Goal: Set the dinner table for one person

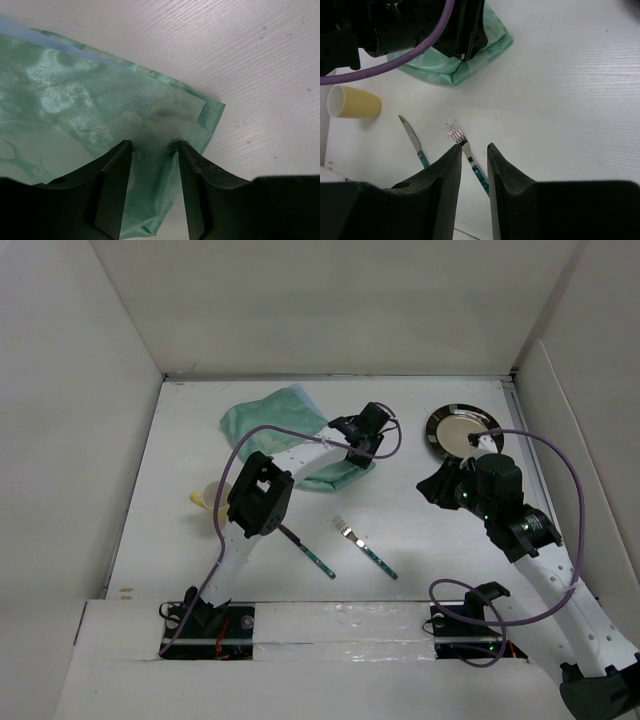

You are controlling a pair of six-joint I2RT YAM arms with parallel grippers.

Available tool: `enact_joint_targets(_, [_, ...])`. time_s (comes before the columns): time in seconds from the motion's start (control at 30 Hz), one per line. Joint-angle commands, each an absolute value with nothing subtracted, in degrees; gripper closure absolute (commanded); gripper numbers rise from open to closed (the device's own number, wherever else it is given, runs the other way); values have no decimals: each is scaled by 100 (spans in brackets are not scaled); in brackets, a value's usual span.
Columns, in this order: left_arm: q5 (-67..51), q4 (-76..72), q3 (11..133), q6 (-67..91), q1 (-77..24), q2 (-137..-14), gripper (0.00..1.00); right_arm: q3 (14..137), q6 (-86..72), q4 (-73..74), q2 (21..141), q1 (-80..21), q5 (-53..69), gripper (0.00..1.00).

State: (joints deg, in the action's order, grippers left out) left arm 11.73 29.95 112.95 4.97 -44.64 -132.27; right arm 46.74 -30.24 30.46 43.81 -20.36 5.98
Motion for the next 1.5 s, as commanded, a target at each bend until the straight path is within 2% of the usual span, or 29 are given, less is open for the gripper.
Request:
enact_joint_targets(0.0, [915,2945,11215,308,-4518,-13034,61,4693,-3041,2997,4298,-2092,598,67])
enact_joint_targets(0.27, [773,2865,11153,211,-4518,-13060,61,4632,-3085,2944,4368,-2092,642,66])
enact_joint_targets(0.43, [949,2883,11215,228,-4518,-13184,66,4614,-3111,2944,4359,-2092,642,65])
enact_joint_targets(0.5, [1028,2839,11224,237,-4518,-13175,73,4588,-3146,2927,4359,-2092,650,64])
enact_joint_targets(0.57, [1125,2804,11215,237,-4518,-13157,87,4518,-3181,2857,4386,-2092,633,62])
enact_joint_targets(0.67, [1283,2760,11162,220,-4518,-13096,100,4386,-3269,2629,4438,-2092,502,54])
enact_joint_targets(0.7, [1370,2699,11119,237,-4518,-12965,100,4351,-3287,2567,4465,-2092,475,49])
enact_joint_targets(0.83, [1362,2347,10785,456,-4386,-12306,100,4140,-3480,2075,4842,-2092,378,42])
enact_joint_targets(0.93, [1231,2242,10557,764,-4150,-11701,100,4078,-3699,1548,5500,-2092,308,42])
enact_joint_targets(0.97, [1170,2146,10312,913,-4035,-11350,100,4113,-3900,1147,6146,-2092,255,42])
enact_joint_targets(1.0, [1169,2101,10310,992,-4034,-11347,100,4113,-3902,1143,6152,-2092,255,42])
enact_joint_targets(1.13, [1152,1785,9355,1361,-3771,-10452,100,4568,-4192,564,7442,-2153,132,42])
enact_joint_targets(1.33, [1222,1415,8159,1880,-3323,-9230,100,5492,-4912,536,9216,-2714,-544,42])
enact_joint_targets(1.47, [1266,1424,7770,2100,-3095,-8641,100,6299,-5474,773,10061,-2953,-940,42])
